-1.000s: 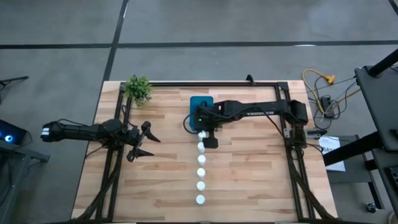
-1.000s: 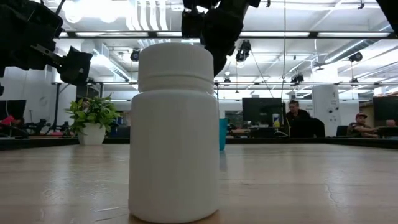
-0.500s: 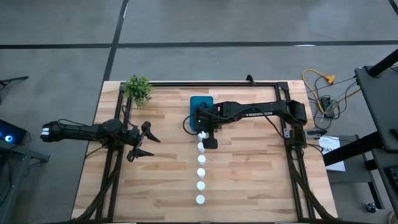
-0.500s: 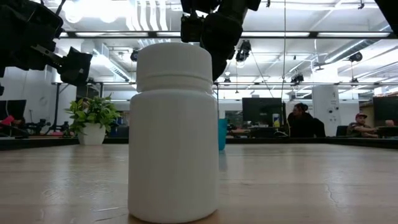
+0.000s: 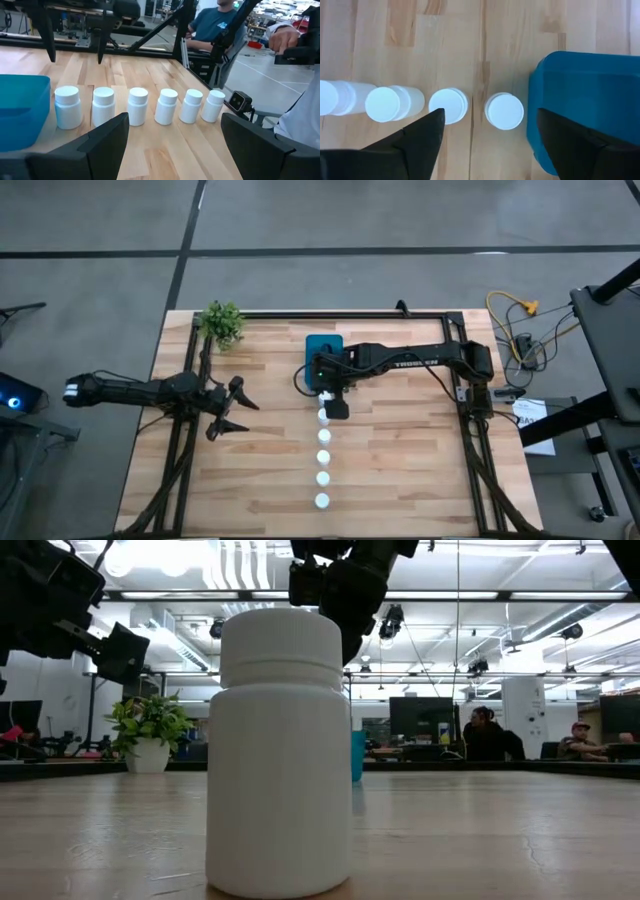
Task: Pick and place pill bottles into a basket
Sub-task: Put the white pill bottle into the blue bin
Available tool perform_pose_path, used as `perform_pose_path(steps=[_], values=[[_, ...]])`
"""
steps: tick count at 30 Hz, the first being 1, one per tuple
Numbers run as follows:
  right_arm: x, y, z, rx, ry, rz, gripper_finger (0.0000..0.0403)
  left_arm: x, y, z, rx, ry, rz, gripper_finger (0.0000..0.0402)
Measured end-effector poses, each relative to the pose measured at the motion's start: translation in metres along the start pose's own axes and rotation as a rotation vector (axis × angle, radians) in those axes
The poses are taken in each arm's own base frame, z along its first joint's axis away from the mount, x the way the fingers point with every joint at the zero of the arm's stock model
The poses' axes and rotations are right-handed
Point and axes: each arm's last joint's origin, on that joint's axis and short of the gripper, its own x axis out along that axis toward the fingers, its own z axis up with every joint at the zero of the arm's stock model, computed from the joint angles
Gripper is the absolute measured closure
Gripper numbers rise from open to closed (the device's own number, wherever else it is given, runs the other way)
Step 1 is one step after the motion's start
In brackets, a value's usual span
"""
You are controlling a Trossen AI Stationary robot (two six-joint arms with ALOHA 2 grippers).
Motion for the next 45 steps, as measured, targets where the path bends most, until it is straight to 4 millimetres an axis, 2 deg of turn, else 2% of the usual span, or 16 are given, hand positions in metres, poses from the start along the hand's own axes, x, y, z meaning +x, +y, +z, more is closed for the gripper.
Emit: perform_pose_path(steps=[22,40,45], values=[[0.012,-0.002,-0.009,-0.016,0.023,-0.013,0.0131,0.000,0.000,0.000,-0.002,0.005,0.001,0.0102],[0.021,-0.011,-0.012,-0.014,-0.007,-0.025,0.0133,0.000,0.000,0.000,-0.002,0.005,0.001,0.0102],[0.039,-0.012,-0.013,-0.014,0.027,-0.019,0.0131,0.000,0.000,0.000,-0.002,0.004,0.001,0.0102]])
